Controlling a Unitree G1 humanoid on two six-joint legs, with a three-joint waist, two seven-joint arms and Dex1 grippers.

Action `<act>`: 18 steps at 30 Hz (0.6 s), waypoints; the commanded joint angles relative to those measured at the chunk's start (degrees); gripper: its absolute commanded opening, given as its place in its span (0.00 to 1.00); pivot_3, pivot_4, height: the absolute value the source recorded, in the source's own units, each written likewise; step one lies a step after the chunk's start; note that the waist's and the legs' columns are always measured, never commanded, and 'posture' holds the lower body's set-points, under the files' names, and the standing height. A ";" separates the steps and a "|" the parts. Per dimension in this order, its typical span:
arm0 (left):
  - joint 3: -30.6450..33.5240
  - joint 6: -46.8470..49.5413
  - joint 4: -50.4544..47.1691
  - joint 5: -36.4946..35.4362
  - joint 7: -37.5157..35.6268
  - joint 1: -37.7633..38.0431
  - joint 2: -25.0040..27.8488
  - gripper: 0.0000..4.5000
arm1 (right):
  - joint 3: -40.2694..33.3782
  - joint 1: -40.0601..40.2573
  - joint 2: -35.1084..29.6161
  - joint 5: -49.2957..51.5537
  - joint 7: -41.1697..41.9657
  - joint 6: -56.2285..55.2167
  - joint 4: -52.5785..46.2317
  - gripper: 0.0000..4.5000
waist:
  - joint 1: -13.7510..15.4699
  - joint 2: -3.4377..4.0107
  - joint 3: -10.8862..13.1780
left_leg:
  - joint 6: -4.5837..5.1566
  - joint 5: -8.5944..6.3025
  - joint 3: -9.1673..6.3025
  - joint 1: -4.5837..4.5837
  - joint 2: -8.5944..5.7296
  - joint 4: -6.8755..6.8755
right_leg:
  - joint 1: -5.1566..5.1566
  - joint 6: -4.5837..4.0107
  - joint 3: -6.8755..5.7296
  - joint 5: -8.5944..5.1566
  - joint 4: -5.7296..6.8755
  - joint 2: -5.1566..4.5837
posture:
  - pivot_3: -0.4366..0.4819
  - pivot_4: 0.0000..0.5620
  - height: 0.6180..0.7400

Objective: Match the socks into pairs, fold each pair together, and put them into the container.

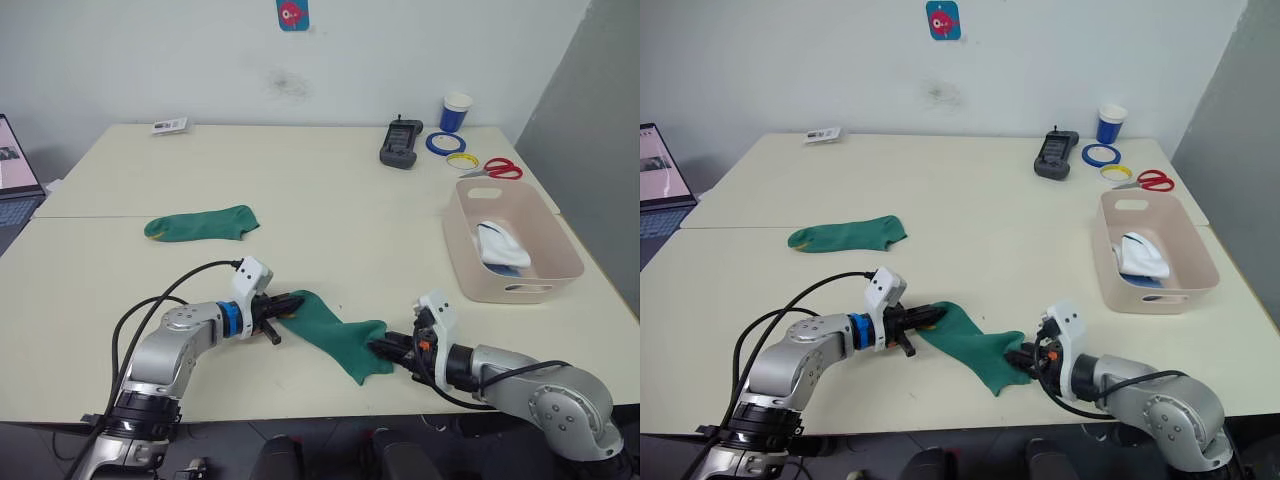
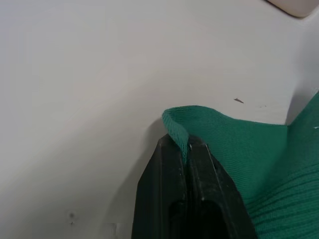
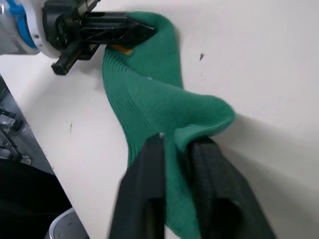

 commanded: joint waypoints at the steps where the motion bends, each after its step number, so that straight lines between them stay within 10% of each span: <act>1: 6.18 1.50 -6.78 -3.25 5.53 3.72 -1.63 0.00 | -2.48 -2.94 -4.20 1.85 4.60 1.18 1.67 0.02 | -0.01 0.00 0.00 | 0.00 0.00 0.01 0.00 0.02 -0.01 | 0.00 0.00 0.02 0.00 0.00 -0.01 | 0.48 0.27 1.00; 18: 5.91 2.11 -29.98 -4.70 25.54 24.72 -14.37 0.00 | 14.29 -27.29 -12.36 -12.31 29.34 -4.40 33.30 0.02 | 0.17 -0.04 0.03 | 0.02 -0.01 0.00 0.02 -0.07 -0.02 | 0.02 -0.01 0.00 0.00 -0.06 0.00 | 0.48 0.27 1.00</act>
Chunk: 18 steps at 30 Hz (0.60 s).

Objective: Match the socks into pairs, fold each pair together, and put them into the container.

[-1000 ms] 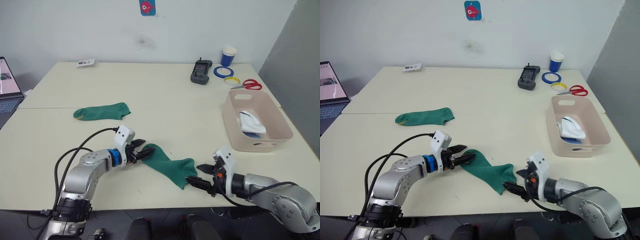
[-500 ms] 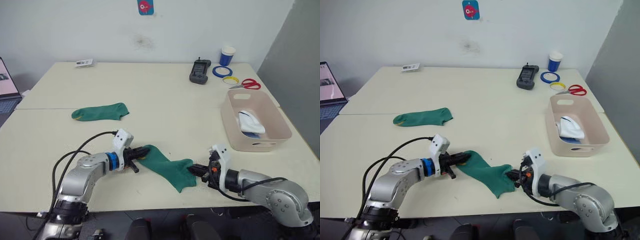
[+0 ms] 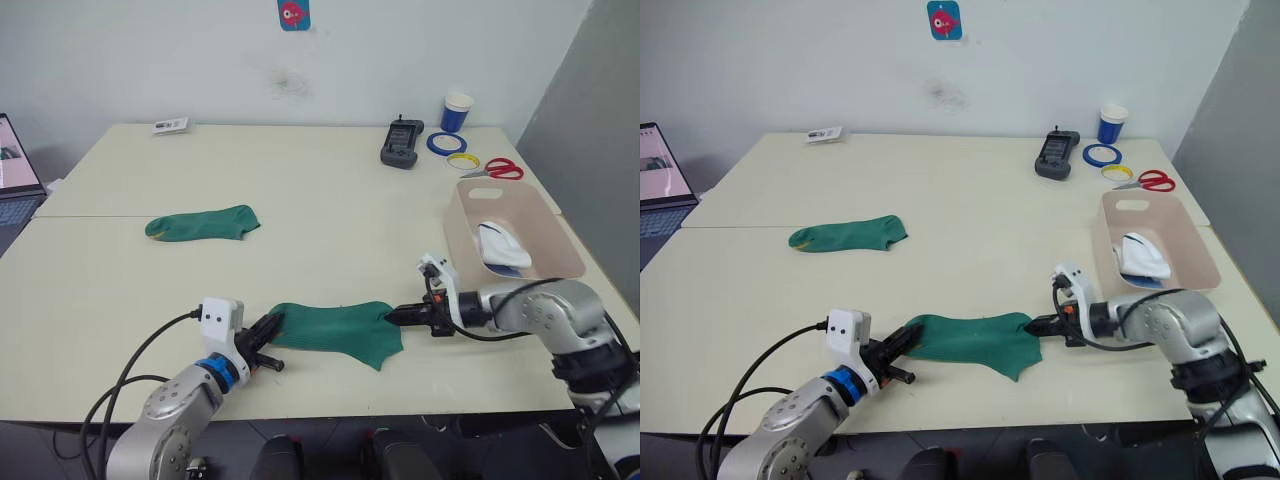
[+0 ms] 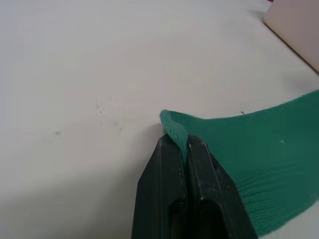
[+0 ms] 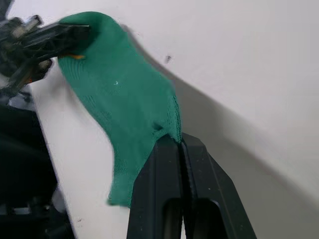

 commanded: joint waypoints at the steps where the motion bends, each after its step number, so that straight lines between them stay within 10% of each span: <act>1: -0.70 -2.00 -2.39 1.06 0.49 0.29 1.28 0.00 | 2.45 -0.79 -1.30 -5.79 4.56 -7.21 1.21 0.02 | 0.09 0.00 0.00 | 0.00 0.00 -0.01 -0.02 0.00 -0.01 | 0.00 0.00 -0.01 0.00 -0.02 0.00 | 0.48 0.27 1.00; 3: 0.40 -2.26 -2.40 0.06 -0.78 0.65 2.76 0.00 | 2.30 0.80 -2.90 -8.84 6.59 -13.02 -1.23 0.11 | 0.13 0.00 0.01 | 0.01 0.00 0.00 -0.07 0.00 -0.01 | -0.04 0.00 -0.05 0.00 -0.05 0.00 | 0.48 0.27 1.00; 13: 18.68 6.72 -3.47 -19.15 -2.87 1.98 10.18 0.71 | -4.97 11.82 -7.15 -17.13 11.24 -37.93 -19.13 0.86 | -0.11 -0.03 0.05 | 0.00 0.00 -0.08 -0.04 0.07 -0.04 | -0.03 0.02 -0.11 0.01 -0.14 0.04 | 0.48 0.27 1.00; 18: 11.39 -35.94 9.95 3.83 -37.02 4.91 32.41 0.92 | 4.61 19.48 -11.25 -35.83 17.19 -69.66 -16.65 1.00 | 0.40 0.00 -0.01 | -0.07 0.03 0.00 0.29 -0.06 -0.46 | -0.03 -0.63 -0.44 -0.24 -0.52 0.06 | 0.48 0.27 1.00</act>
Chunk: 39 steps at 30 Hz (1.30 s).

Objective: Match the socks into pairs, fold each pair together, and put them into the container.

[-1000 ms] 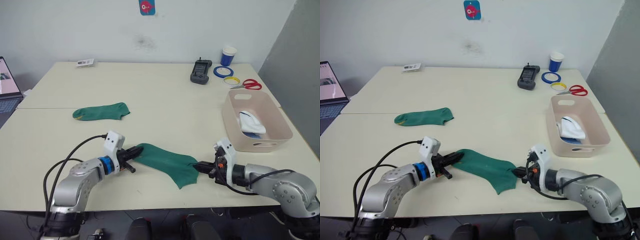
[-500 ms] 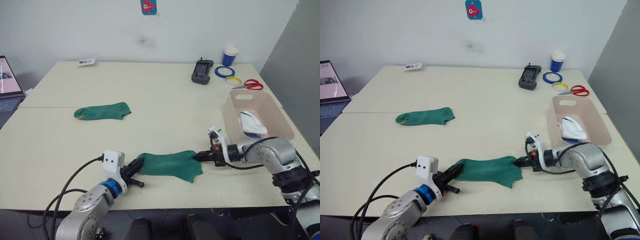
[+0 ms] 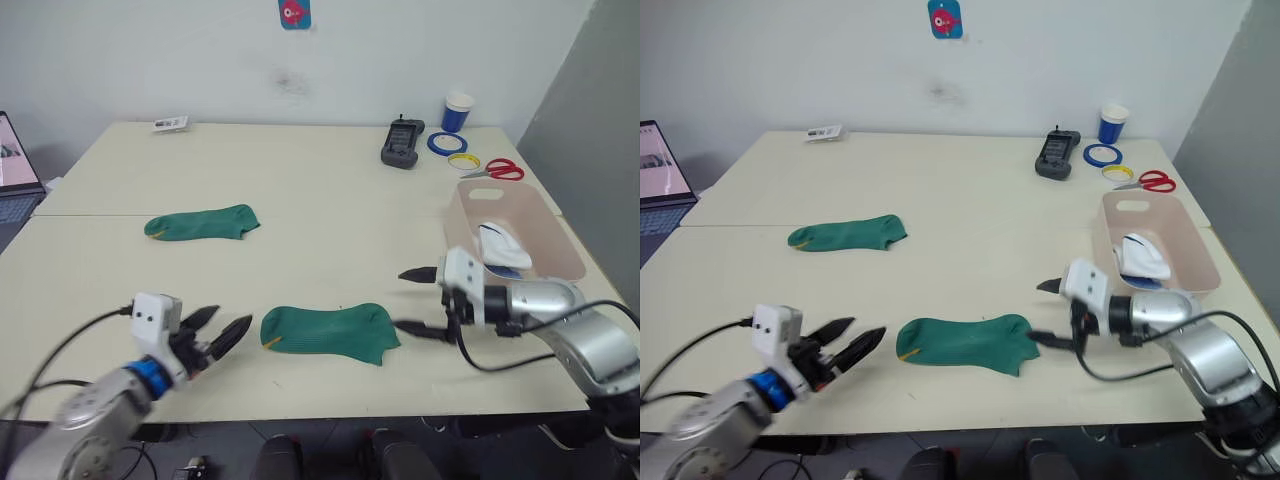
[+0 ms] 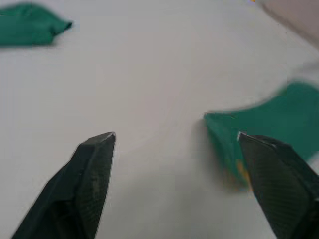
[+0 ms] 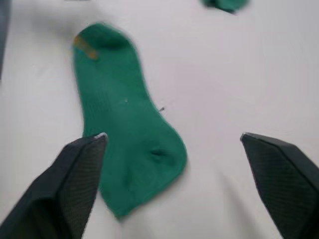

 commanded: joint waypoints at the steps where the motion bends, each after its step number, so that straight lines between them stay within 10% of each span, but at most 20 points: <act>1: -4.72 -22.87 7.22 7.43 -16.06 -3.68 4.45 0.92 | 3.55 1.31 1.29 -8.79 1.72 -17.75 2.63 1.00 | 0.19 0.31 -0.03 | -0.01 0.01 0.10 0.05 0.02 -0.11 | 0.03 -0.26 0.00 -0.01 -0.14 -0.06 | 0.48 0.27 1.00; 8: -17.74 -53.21 25.14 17.65 -28.23 -16.86 5.62 0.92 | 6.91 1.90 2.76 -17.50 1.66 -33.21 9.16 1.00 | 0.21 0.21 0.05 | -0.02 0.02 0.48 -0.20 0.09 -0.14 | 0.07 0.48 0.35 0.46 -0.32 -0.25 | 0.48 0.27 1.00; 16: -27.52 -67.10 40.99 27.87 -23.45 -28.66 0.59 0.93 | 9.28 -1.34 8.64 -24.69 -1.05 -36.18 14.84 0.92 | -0.06 0.19 -0.08 | 0.00 0.02 0.62 -0.08 0.18 -0.15 | 0.08 0.43 0.24 0.54 -0.16 0.03 | 0.48 0.27 1.00; 28: -31.04 -70.50 46.34 28.78 -18.49 -30.74 1.19 0.14 | 8.88 -2.20 10.60 -24.86 -1.20 -38.55 15.41 0.01 | 0.03 0.35 -0.18 | 0.00 0.03 0.69 -0.07 0.17 -0.11 | 0.11 0.50 0.34 0.59 -0.11 -0.08 | 0.48 0.27 1.00; 30: -31.29 -69.85 45.98 28.27 -18.43 -30.70 1.36 0.01 | 8.61 -2.32 10.82 -24.52 -1.13 -38.42 15.46 0.00 | 0.02 0.36 -0.18 | 0.00 0.03 0.68 -0.07 0.17 -0.12 | 0.11 0.50 0.31 0.59 -0.11 -0.07 | 0.48 0.27 1.00; 39: -30.95 -58.64 30.65 12.47 -25.07 -22.32 6.25 0.01 | 5.65 2.25 7.43 -7.88 5.05 -24.49 3.75 0.00 | -0.15 0.33 -0.16 | 0.00 0.02 0.67 -0.16 0.33 -0.15 | 0.05 0.50 0.34 0.58 -0.14 -0.08 | 0.48 0.27 1.00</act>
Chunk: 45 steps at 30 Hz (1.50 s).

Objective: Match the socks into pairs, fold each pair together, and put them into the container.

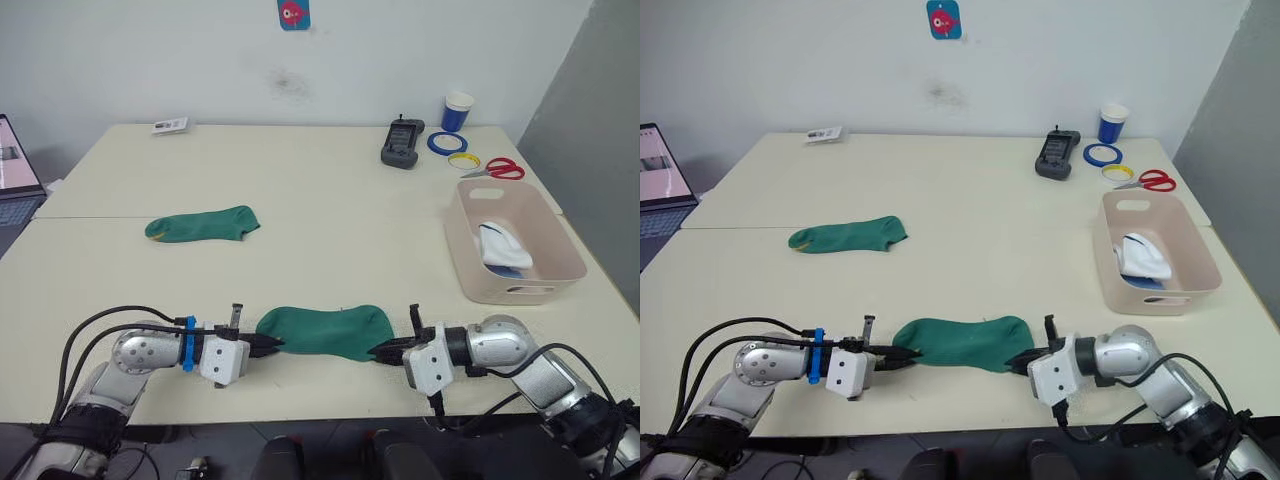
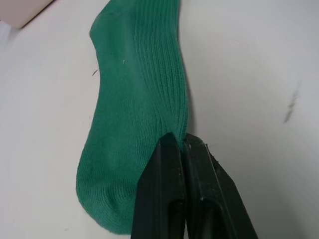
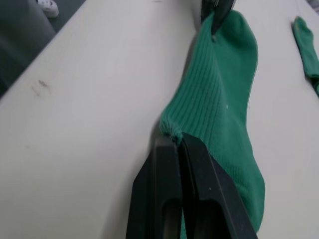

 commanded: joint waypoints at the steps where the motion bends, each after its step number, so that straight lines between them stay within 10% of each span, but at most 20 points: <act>1: 0.86 8.78 -13.55 -11.68 -4.04 5.59 5.15 0.01 | -3.62 2.01 -3.25 12.55 3.21 13.14 -12.82 0.00 | -0.03 0.01 0.02 | 0.00 0.00 -0.03 -0.01 0.02 0.00 | 0.00 0.00 -0.01 0.00 0.01 0.00 | 0.48 0.27 1.00; 8: 8.03 56.39 -38.84 -43.81 0.09 16.60 23.93 0.01 | -11.50 0.04 -11.35 49.92 -1.82 55.86 -27.19 0.00 | -0.12 -0.09 0.15 | -0.01 0.01 -0.53 0.21 0.13 0.02 | 0.21 -0.02 -0.15 -0.03 0.10 -0.05 | 0.48 0.27 1.00; 14: 0.83 73.91 -29.82 -40.53 5.47 3.37 15.67 0.01 | -7.44 -8.05 -4.77 45.90 -4.51 64.91 -12.63 0.00 | -0.02 0.09 0.29 | 0.00 -0.01 -0.51 0.88 -0.21 -0.06 | 0.88 -0.51 -0.15 -0.35 -0.12 -0.07 | 0.48 0.27 1.00; 35: -5.92 65.72 2.52 -12.41 -4.11 -21.29 -3.49 0.09 | -6.29 -19.60 5.63 28.32 1.51 61.15 13.67 0.00 | 0.05 0.00 0.29 | 0.03 -0.02 -0.46 -0.22 -0.22 0.10 | -0.08 -0.19 -0.21 -0.22 0.08 0.40 | 0.48 0.27 1.00; 40: -2.07 65.27 3.95 -12.21 -3.53 -21.52 -2.76 0.42 | -10.44 -18.03 4.11 27.32 1.20 57.23 11.64 0.39 | 0.04 0.00 0.29 | 0.03 -0.02 -0.47 -0.21 -0.22 0.31 | -0.08 -0.17 -0.20 -0.21 0.34 0.32 | 0.48 0.27 1.00; 45: 3.51 63.82 2.99 -13.64 -3.26 -20.77 -2.07 0.42 | -14.85 -15.63 4.72 27.17 -0.19 51.50 6.81 0.39 | -0.23 -0.01 0.29 | 0.03 -0.02 -0.47 -0.13 -0.18 0.38 | -0.09 -0.17 -0.18 -0.22 0.56 0.34 | 0.48 0.27 1.00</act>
